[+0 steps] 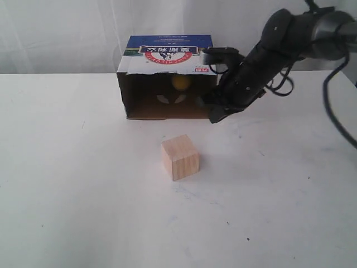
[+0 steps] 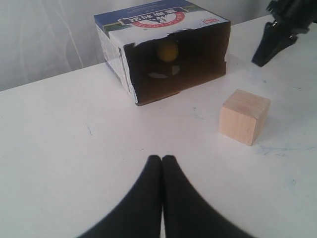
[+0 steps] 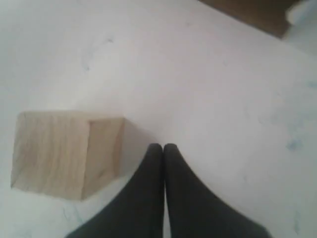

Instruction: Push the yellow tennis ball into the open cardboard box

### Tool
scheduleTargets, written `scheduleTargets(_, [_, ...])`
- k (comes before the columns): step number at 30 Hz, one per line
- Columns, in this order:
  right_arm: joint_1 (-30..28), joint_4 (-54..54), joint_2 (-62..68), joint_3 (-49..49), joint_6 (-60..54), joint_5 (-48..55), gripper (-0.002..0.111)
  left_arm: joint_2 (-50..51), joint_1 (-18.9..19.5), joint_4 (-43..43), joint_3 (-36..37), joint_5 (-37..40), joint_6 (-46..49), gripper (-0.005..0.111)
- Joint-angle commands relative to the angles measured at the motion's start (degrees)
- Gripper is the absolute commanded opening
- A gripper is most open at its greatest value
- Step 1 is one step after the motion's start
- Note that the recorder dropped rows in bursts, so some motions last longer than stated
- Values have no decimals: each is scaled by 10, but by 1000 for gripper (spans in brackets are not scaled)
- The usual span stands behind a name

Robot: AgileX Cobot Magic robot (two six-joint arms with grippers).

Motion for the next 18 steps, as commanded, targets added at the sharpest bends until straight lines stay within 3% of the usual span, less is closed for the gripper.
scheduleTargets(1, [-2, -192, -120, 54, 157, 24, 0, 0, 2, -16, 3, 22, -31, 0])
scheduleTargets(7, [-18, -507, -280, 106, 352, 75, 0, -1, 2, -16, 1, 14, -106, 0])
scheduleTargets(9, [-31, -536, -341, 122, 363, 64, 0, -11, 2, -16, -4, -23, -137, 0])
scheduleTargets(13, [-57, -537, -490, 158, 401, 7, 0, -72, 2, -16, -24, -185, -225, 0])
scheduleTargets(16, [-58, -537, -597, 193, 459, -51, 0, -119, 2, -16, -45, -262, -215, 0])
scheduleTargets(18, [-58, -535, -662, 223, 484, -93, 0, -142, 2, -16, -53, -261, -191, 0])
